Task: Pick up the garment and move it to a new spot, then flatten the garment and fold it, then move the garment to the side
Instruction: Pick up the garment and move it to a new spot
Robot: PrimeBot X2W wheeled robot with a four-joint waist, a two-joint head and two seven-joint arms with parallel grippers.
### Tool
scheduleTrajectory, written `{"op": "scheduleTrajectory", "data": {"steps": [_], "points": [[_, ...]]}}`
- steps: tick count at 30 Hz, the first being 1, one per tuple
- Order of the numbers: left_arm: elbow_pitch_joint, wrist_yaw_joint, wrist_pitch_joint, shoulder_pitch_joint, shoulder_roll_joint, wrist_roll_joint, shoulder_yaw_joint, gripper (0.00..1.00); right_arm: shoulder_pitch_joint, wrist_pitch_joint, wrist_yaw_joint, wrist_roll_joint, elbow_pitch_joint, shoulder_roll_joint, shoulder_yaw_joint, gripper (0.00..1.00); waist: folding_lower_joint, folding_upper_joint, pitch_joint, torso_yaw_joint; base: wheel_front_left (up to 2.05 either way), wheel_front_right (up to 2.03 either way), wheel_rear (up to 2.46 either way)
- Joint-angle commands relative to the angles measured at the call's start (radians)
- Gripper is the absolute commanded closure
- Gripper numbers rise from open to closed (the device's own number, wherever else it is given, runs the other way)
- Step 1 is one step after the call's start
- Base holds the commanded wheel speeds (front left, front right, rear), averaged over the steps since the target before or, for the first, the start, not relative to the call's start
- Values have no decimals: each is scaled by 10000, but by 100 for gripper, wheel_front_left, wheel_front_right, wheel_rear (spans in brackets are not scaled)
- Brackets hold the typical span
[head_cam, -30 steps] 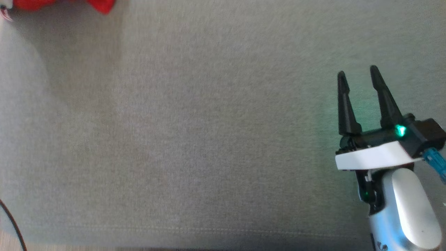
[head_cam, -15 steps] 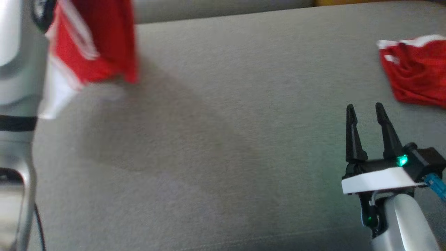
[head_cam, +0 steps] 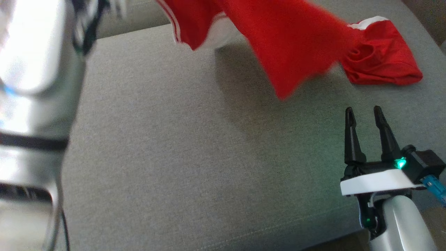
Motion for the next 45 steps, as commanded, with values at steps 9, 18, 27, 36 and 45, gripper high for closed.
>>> {"op": "scheduleTrajectory", "data": {"steps": [9, 18, 27, 36, 45], "points": [[-6, 526, -321, 2943, 650, -742, 524, 100, -33, -120, -9, -53, -216, -29, 159, 0, 1, -1, 231, 488, 0, 0, 0], [-97, 932, -442, 5000, 646, -1220, 629, 100, -9, -132, -9, -95, -107, -29, 249, 0, 1, -1, 89, 933, 0, 0, 0], [-1179, 1482, -1181, 6544, 287, -1589, 737, 0, 94, -68, -9, -211, -53, -29, 205, 0, 1, -1, -275, 1302, 0, 0, 0], [-2997, 2143, -2430, 8803, -136, -2022, 978, 0, 431, 180, -9, -583, -236, -29, 63, 0, 1, -1, -770, 1673, 0, 0, 0], [-4320, 2824, -2965, 10575, -252, -2047, 1285, 0, 983, 470, -9, -768, -437, -29, 84, 0, 1, -1, -1294, 1991, 0, 0, 0]]}}
